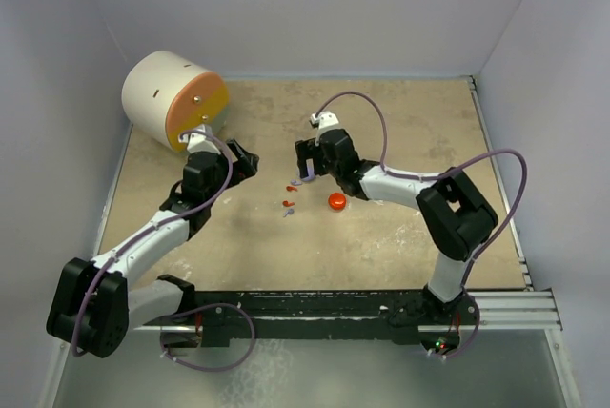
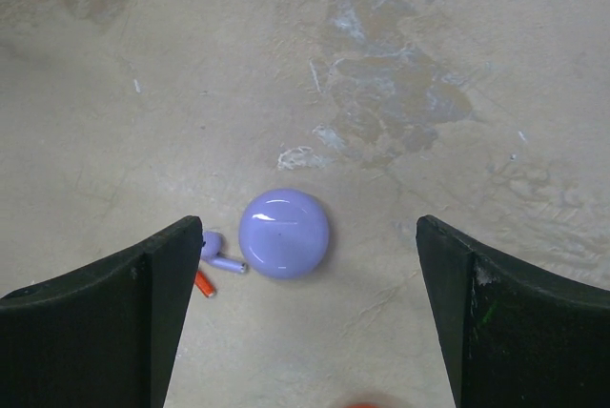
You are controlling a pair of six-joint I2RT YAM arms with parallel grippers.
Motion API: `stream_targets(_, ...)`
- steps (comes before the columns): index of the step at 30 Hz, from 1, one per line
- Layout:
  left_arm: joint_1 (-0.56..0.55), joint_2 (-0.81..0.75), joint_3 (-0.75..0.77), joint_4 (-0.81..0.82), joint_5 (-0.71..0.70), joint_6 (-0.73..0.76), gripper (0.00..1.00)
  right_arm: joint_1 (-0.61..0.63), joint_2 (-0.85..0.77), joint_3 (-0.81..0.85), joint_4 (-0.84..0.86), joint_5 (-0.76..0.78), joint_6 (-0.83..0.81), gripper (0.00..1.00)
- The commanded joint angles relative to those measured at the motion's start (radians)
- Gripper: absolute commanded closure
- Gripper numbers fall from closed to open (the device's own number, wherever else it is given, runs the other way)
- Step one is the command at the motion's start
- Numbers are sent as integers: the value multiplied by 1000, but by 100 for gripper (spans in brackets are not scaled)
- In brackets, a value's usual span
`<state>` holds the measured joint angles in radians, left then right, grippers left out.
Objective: Insert the wireless bluetooth earbuds into the charging case
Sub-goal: Pick up the charging case at the center of the board.
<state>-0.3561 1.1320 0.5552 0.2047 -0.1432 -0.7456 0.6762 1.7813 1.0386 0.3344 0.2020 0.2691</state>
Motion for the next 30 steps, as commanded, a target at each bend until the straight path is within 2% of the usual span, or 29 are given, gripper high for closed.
stream_targets(1, -7, -23, -16, 52, 14, -17, 9, 30, 42, 61, -11, 44, 33, 5)
stream_targets(12, -6, -77, -39, 22, -5, -10, 9, 44, 117, 101, -43, 70, 62, 9)
stream_targets(30, -6, -75, -46, 24, -13, -8, 9, 57, 178, 130, -107, 110, 78, 23)
